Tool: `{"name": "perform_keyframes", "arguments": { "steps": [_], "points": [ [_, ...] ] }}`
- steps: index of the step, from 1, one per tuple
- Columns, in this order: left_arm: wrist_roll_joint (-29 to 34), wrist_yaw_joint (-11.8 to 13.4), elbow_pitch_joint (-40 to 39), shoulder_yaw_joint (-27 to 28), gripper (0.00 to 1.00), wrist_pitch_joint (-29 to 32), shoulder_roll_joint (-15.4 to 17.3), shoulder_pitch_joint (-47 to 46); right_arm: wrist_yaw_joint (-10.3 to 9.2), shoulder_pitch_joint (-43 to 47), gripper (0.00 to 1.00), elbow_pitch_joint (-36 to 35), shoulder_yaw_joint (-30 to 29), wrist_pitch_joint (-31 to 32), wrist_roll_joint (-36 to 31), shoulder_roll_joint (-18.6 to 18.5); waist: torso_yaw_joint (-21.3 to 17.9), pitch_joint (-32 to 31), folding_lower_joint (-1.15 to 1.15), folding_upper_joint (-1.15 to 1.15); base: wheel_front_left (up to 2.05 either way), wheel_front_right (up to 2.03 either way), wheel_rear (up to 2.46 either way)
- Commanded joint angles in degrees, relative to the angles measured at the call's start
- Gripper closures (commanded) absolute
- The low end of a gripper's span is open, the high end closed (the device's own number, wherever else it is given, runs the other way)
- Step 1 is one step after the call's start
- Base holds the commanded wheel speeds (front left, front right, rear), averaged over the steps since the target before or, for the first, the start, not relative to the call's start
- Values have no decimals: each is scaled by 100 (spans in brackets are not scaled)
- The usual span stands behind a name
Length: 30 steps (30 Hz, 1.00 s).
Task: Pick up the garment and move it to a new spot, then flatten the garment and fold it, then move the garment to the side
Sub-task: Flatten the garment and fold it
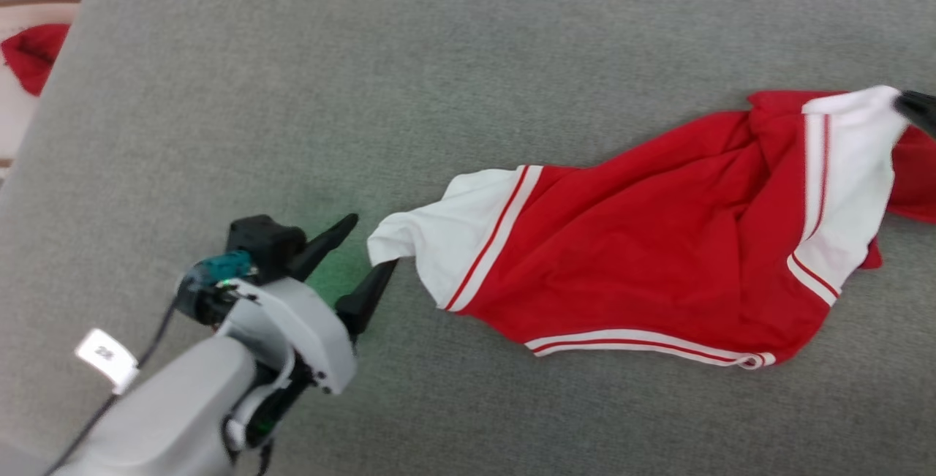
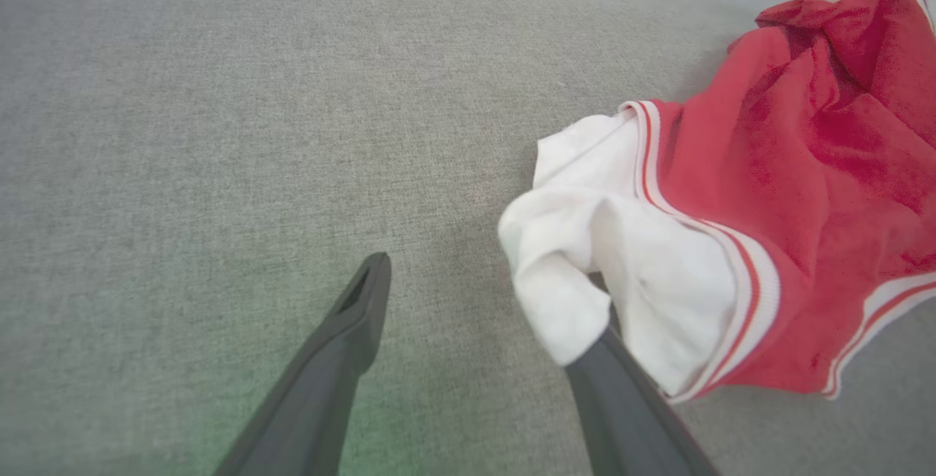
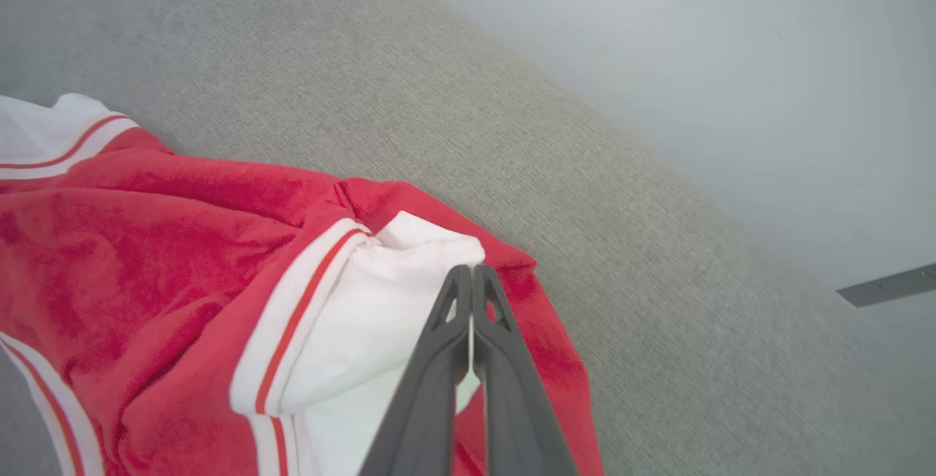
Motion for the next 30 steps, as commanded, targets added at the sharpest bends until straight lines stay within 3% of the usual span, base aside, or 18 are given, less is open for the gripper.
{"name": "perform_keyframes", "arguments": {
  "steps": [1, 6, 12, 17, 21, 24, 30],
  "points": [
    [-118, -96, -119, 48, 0, 88, 153, 64, -5, 137, 100, -15, -75, -125, 104, -136, -135, -72, 0, 0, 0, 0, 0],
    [-414, -246, -691, 74, 0, 515, 667, 254, -5, 595, 100, 37, -214, -523, 461, -492, -317, -122, 0, 0, 0, 0, 0],
    [-810, -309, -1575, 208, 0, 802, 1240, 517, -5, 1176, 100, 303, -307, -978, 847, -645, -441, -211, 0, 0, 0, 0, 0],
    [-1075, -79, -2004, 479, 0, 692, 1679, 790, -5, 1656, 100, 573, -352, -1328, 1181, -664, -518, -285, 0, 0, 0, 0, 0],
    [-1107, 370, -2143, 766, 0, 250, 1792, 1047, -5, 1956, 100, 889, -387, -1512, 1441, -594, -561, -350, 0, 0, 0, 0, 0],
    [-1049, 694, -2140, 891, 0, -174, 1668, 1280, -5, 2123, 100, 1306, -439, -1655, 1659, -502, -560, -431, 0, 0, 0, 0, 0],
    [-989, 1029, -2070, 1066, 0, -543, 1328, 1651, -5, 2555, 100, 2055, -612, -1872, 2398, -213, -505, -578, 0, 0, 0, 0, 0]
  ]
}}
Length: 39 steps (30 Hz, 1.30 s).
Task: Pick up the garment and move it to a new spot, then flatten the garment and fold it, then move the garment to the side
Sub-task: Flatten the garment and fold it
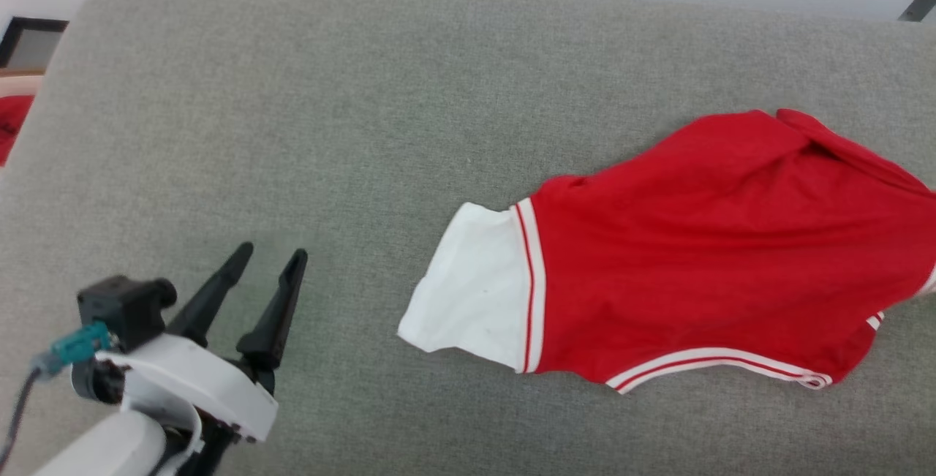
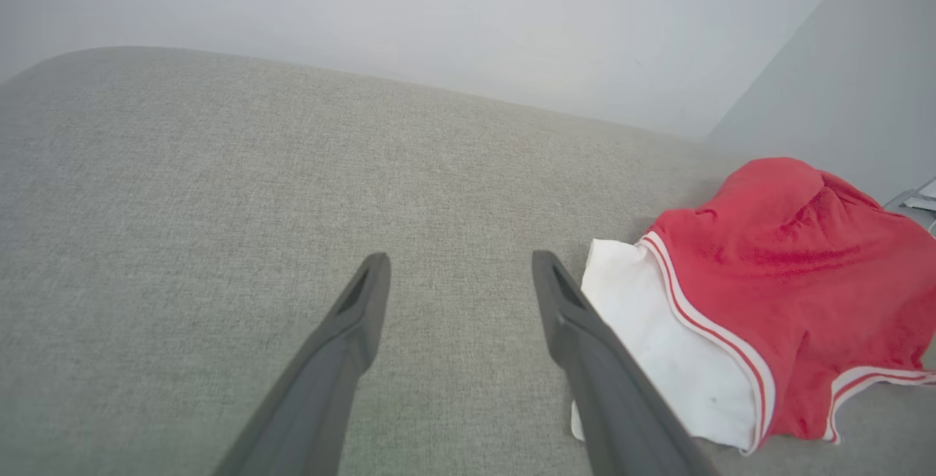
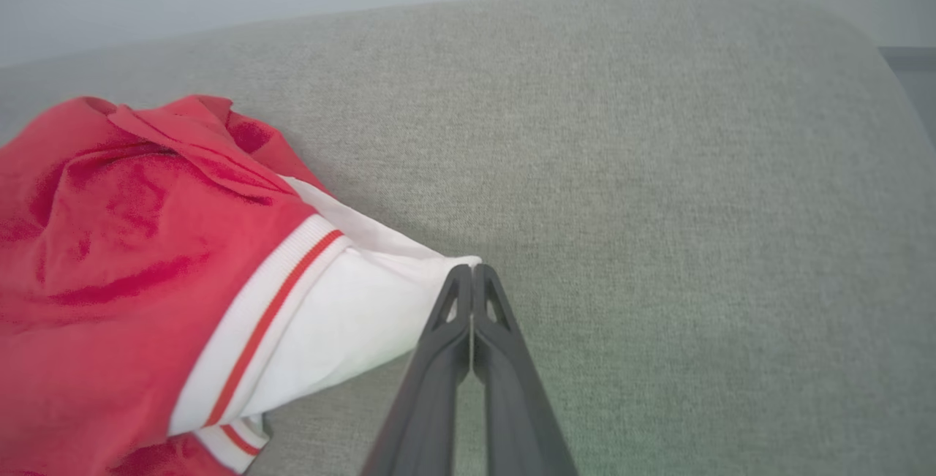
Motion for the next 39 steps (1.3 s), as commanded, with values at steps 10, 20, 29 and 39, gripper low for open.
{"name": "perform_keyframes", "arguments": {
  "steps": [10, 20, 29, 39],
  "points": [
    [287, 123, 114, 358, 0, -142, -406, 412, -6, 371, 100, 604, -41, -394, 343, 319, 27, 77, 0, 0, 0, 0, 0],
    [387, -56, 228, 403, 0, -56, -381, 412, -6, 317, 0, 846, -90, -666, 86, 544, -85, -48, 0, 0, 0, 0, 0],
    [147, -850, 263, -139, 0, 2225, 35, -1014, -5, 521, 0, -357, -1766, -759, -1367, 700, -555, -126, 0, 0, 0, 0, 0],
    [-362, -1558, 1870, -810, 0, 4583, -872, -2806, -5, 1508, 0, -1384, -3104, -758, -2495, 1222, -1045, 195, 0, 0, 0, 0, 0]
  ]
}}
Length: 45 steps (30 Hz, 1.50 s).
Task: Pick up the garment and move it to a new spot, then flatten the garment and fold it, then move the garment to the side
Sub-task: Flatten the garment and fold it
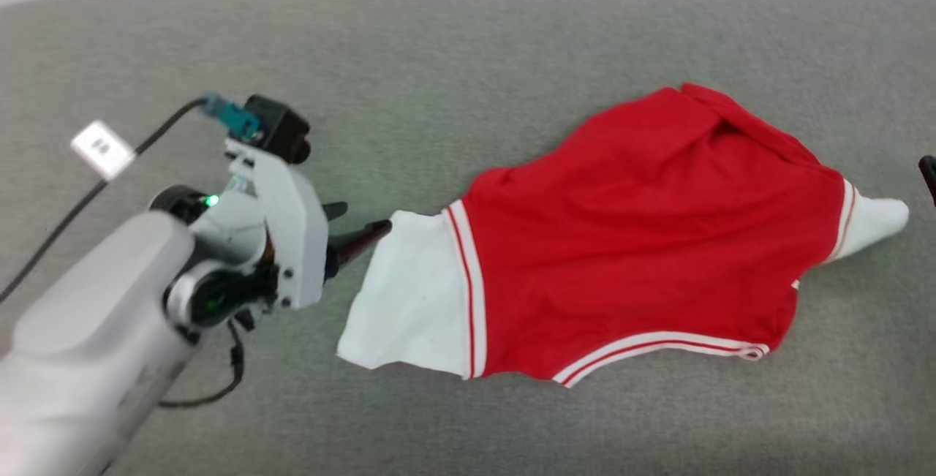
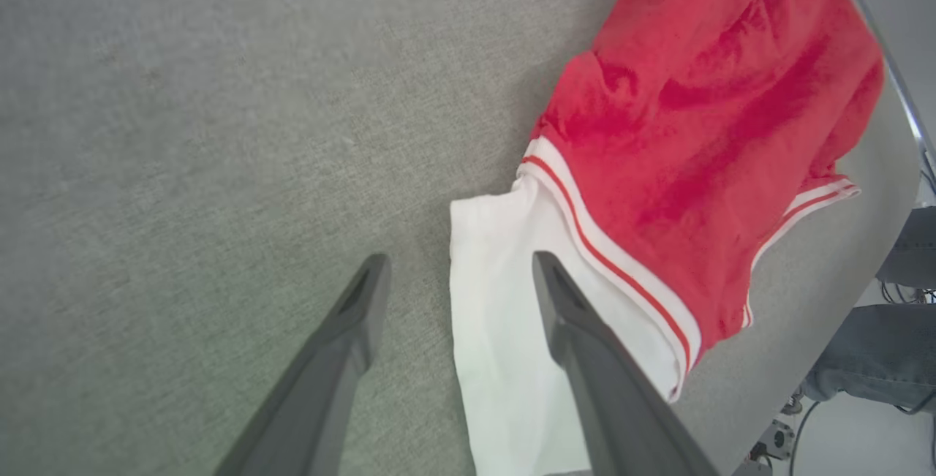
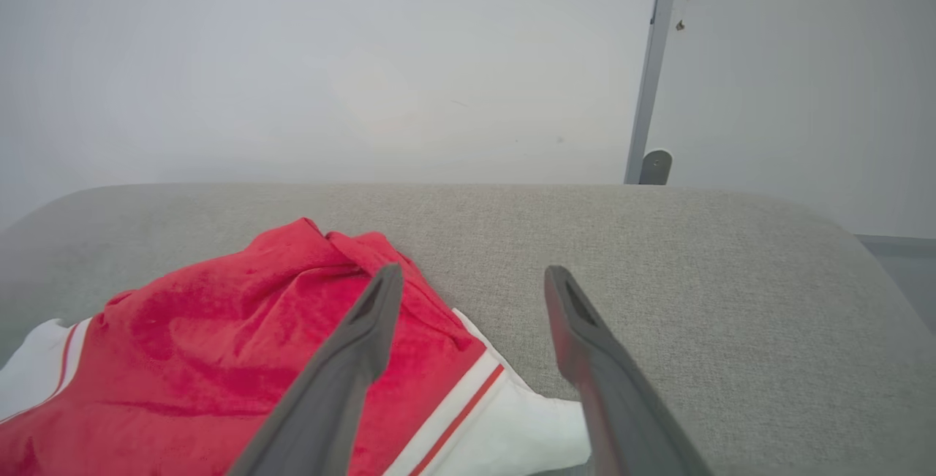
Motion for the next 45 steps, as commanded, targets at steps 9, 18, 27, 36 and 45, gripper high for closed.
{"name": "perform_keyframes", "arguments": {
  "steps": [9, 18, 27, 36, 45],
  "points": [
    [-355, -288, 1434, -299, 0, 445, -600, -362, -4, 747, 0, -404, -1202, 335, -726, 520, -548, 396, 0, 0, 0, 0, 0],
    [-523, -325, 1519, -381, 100, 118, -607, -552, -4, 1333, 0, -1010, -2344, 1041, -1495, 1185, -550, 377, 0, 0, 0, 0, 0],
    [-7, -282, 2217, -131, 100, -837, -11, -1169, -4, 1733, 0, -1641, -3095, 1763, -2067, 1840, -428, 295, 0, 0, 0, 0, 0],
    [296, 61, 3156, -88, 100, -1448, -96, -1300, -4, 1839, 0, -1990, -3188, 2350, -2289, 2071, -364, 346, 0, 0, 0, 0, 0],
    [518, -73, 3674, -177, 0, -2154, -512, -1410, -4, 1296, 0, -2026, -2182, 3100, -2437, 1764, -155, 429, 0, 0, 0, 0, 0]
  ]
}}
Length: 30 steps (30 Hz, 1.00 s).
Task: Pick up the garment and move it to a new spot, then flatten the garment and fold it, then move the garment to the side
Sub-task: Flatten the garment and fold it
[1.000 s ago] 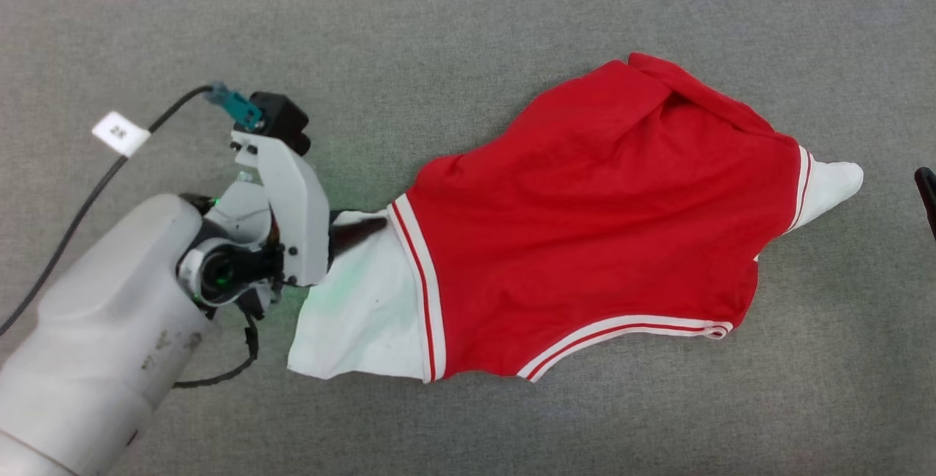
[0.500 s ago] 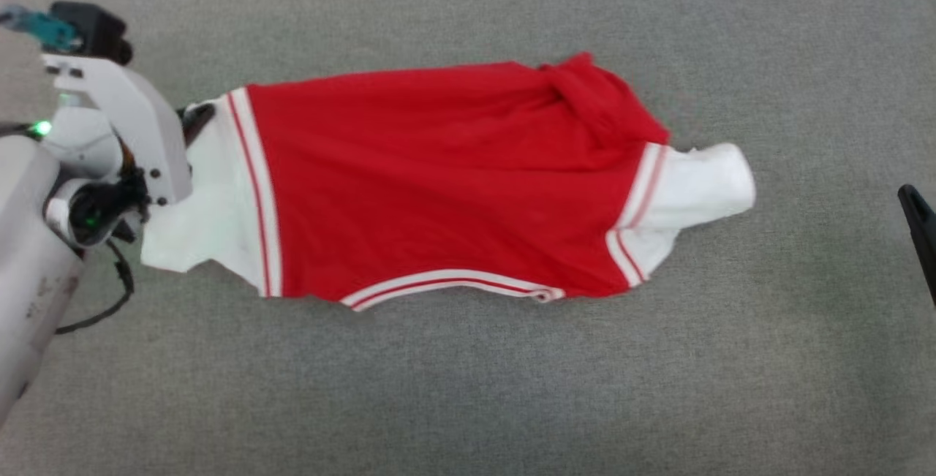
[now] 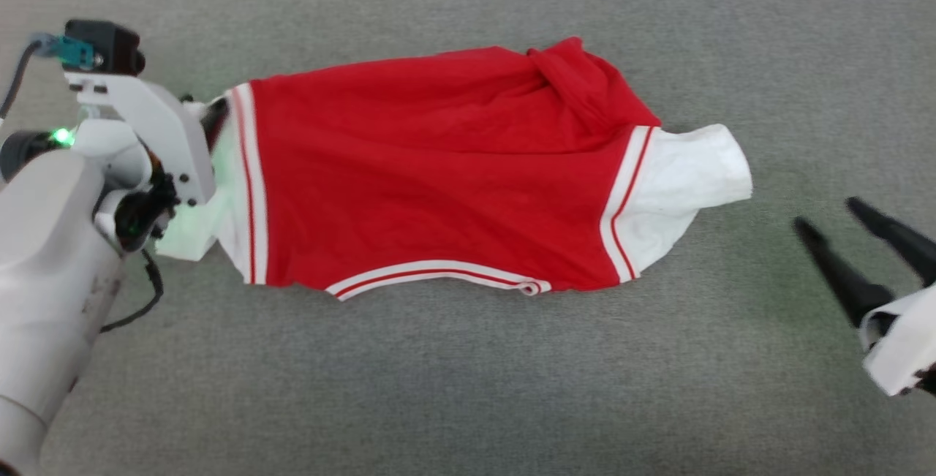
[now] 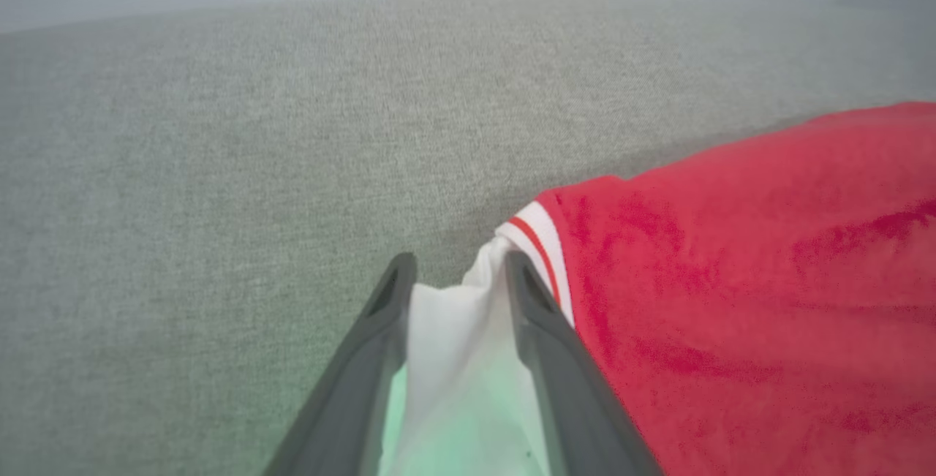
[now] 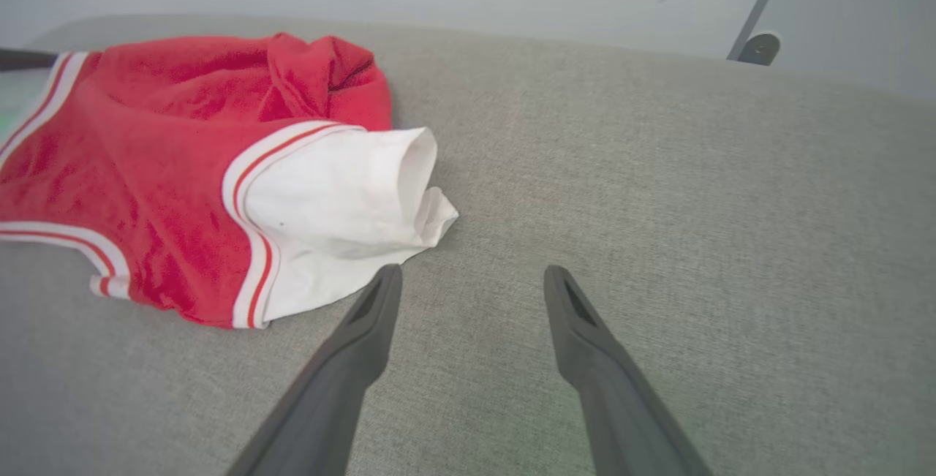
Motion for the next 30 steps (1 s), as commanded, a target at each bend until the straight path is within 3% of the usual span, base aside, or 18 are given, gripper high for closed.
{"name": "perform_keyframes", "arguments": {
  "steps": [1, 8, 14, 26, 27, 28, 29, 30],
  "points": [
    [14, -62, 30, 37, 0, -192, -63, -99, -4, -185, 0, -36, 316, 135, -74, -120, 131, 14, 0, 0, 0, 0, 0],
    [119, -172, -296, 110, 0, -1229, -268, 59, -4, -993, 0, -257, 1811, 874, -283, -1048, 548, 5, 0, 0, 0, 0, 0],
    [264, 37, -1066, 186, 0, -2206, -367, 511, -5, -1807, 0, -415, 3154, 1365, -280, -1881, 998, 20, 0, 0, 0, 0, 0],
    [296, 804, -3328, 513, 0, -2597, 39, 1433, -5, -3045, 0, 304, 4740, 1291, -304, -2479, 1634, 217, 0, 0, 0, 0, 0],
    [304, 875, -3502, 529, 0, -2597, 91, 1497, -5, -3114, 17, 359, 4860, 1281, -307, -2497, 1649, 226, 0, 0, 0, 0, 0],
    [312, 946, -3643, 546, 0, -2599, 140, 1549, -5, -3184, 78, 410, 4987, 1257, -315, -2524, 1658, 235, 0, 0, 0, 0, 0],
    [315, 1010, -3774, 562, 0, -2601, 188, 1598, -5, -3251, 100, 455, 5082, 1225, -297, -2535, 1660, 243, 0, 0, 0, 0, 0],
    [314, 1076, -3889, 575, 0, -2601, 233, 1650, -6, -3300, 100, 510, 5148, 1187, -215, -2538, 1655, 245, 0, 0, 0, 0, 0]
  ]
}}
